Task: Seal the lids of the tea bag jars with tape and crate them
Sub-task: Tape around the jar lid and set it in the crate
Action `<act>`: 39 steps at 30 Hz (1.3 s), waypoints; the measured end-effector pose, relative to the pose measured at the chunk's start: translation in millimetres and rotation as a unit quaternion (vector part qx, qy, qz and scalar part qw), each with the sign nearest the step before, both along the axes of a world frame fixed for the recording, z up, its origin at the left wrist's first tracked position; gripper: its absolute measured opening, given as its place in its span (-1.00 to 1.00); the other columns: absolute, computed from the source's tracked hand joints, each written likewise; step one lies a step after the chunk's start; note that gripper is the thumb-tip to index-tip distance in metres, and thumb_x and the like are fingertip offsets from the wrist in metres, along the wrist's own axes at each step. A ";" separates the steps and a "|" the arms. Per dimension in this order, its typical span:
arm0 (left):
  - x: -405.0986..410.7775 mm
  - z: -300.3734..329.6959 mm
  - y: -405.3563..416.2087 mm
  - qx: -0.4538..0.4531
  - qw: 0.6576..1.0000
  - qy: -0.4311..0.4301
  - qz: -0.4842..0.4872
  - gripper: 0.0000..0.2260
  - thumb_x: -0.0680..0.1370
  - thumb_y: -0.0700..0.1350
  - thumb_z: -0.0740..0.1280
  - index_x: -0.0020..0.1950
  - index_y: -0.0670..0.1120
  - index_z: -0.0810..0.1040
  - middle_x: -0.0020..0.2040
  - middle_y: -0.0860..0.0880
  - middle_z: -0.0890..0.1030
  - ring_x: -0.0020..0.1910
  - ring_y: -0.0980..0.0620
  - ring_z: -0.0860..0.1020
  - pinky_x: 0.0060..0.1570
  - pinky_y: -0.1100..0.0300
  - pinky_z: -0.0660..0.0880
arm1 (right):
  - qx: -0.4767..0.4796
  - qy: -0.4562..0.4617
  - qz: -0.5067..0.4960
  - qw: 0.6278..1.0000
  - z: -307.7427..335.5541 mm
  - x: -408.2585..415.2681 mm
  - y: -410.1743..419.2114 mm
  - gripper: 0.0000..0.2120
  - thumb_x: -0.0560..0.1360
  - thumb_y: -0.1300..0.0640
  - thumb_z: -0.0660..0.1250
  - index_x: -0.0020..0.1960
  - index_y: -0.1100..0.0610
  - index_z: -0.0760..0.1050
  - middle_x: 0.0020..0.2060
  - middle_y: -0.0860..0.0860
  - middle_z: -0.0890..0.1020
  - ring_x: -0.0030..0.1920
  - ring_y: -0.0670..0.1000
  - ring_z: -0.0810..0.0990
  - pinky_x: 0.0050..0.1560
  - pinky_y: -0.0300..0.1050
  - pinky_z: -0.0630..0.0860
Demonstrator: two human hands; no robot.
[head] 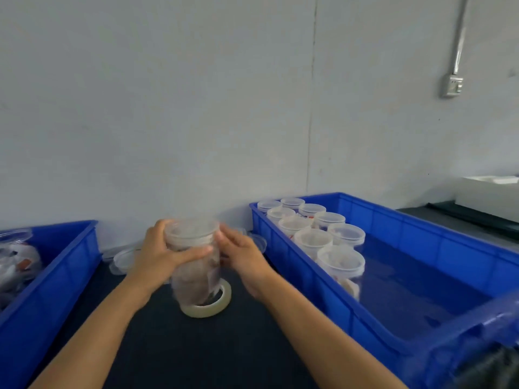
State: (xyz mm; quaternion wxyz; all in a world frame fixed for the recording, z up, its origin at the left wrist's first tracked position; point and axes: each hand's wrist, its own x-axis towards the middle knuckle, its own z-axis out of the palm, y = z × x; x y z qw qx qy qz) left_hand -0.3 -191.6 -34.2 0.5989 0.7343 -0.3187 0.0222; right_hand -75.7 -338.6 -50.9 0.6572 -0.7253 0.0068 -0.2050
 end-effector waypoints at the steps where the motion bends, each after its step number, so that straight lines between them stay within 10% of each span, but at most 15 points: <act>1: -7.9 10.1 -11.1 -0.008 1.000 -0.006 -0.003 -0.21 0.04 0.12 0.54 0.22 -0.02 0.40 0.16 -0.02 0.50 0.07 0.07 0.50 -0.07 0.17 0.48 | 0.002 0.001 -0.014 1.000 11.0 -8.4 -8.2 -0.59 0.64 0.09 0.16 0.45 0.23 0.33 0.36 0.25 0.45 0.36 0.27 0.42 0.28 0.00 0.41; 6: -47.7 47.1 -77.1 -0.015 0.998 -0.066 -0.005 -0.14 0.11 0.21 0.56 0.31 -0.09 0.40 0.22 -0.06 0.50 0.14 -0.01 0.53 0.11 0.01 0.54 | -0.036 -0.062 -0.063 0.995 59.9 -64.5 -59.3 -0.68 0.64 0.08 0.17 0.36 0.04 0.45 0.12 -0.11 0.65 0.11 -0.19 0.61 -0.02 -0.31 0.56; 14: -118.6 62.8 -193.4 -0.001 0.982 -0.182 -0.042 -0.26 0.28 0.30 0.52 0.27 -0.10 0.42 0.17 -0.02 0.48 0.14 -0.02 0.49 0.14 0.01 0.49 | -0.095 -0.120 -0.207 0.966 87.9 -157.6 -146.6 -0.74 0.63 0.11 0.17 0.26 -0.07 0.50 -0.02 -0.20 0.67 -0.03 -0.24 0.62 -0.14 -0.37 0.53; 21: -142.5 34.1 -262.9 0.110 0.979 -0.138 -0.101 -0.30 0.27 0.33 0.51 0.18 -0.12 0.45 0.09 0.00 0.57 0.04 -0.01 0.55 -0.18 0.20 0.38 | -0.057 -0.035 -0.303 0.951 52.1 -187.6 -196.3 -0.74 0.65 0.03 0.14 0.24 -0.16 0.51 0.08 -0.11 0.65 0.17 -0.01 0.57 0.16 0.00 0.49; 28: -139.4 -3.3 -281.2 0.199 0.963 -0.175 -0.056 -0.35 0.23 0.42 0.46 -0.05 -0.11 0.48 -0.16 0.00 0.58 -0.18 0.02 0.54 -0.20 0.12 0.43 | -0.001 0.097 -0.326 0.940 28.6 -180.4 -201.1 -0.74 0.65 0.04 0.11 0.02 0.00 0.58 0.03 0.02 0.61 0.04 0.10 0.57 0.01 0.00 0.52; 35: -137.1 -19.0 -292.9 0.307 0.920 -0.244 -0.023 -0.29 0.27 0.46 0.38 0.13 -0.09 0.53 0.10 -0.09 0.61 0.15 -0.11 0.52 0.13 -0.02 0.42 | -0.037 0.229 -0.327 0.916 24.0 -168.1 -210.9 -0.68 0.60 0.27 0.16 0.33 0.30 0.41 0.28 0.29 0.47 0.28 0.32 0.45 0.19 0.24 0.45; 39: -138.9 -23.4 -296.8 0.360 0.892 -0.273 -0.007 -0.17 0.33 0.39 0.40 0.34 -0.20 0.39 0.32 -0.21 0.45 0.33 -0.18 0.37 0.30 -0.06 0.28 | -0.014 0.269 -0.329 0.905 18.7 -163.0 -218.6 -0.76 0.56 0.37 0.16 0.20 0.32 0.44 0.12 0.30 0.50 0.10 0.31 0.51 0.05 0.29 0.54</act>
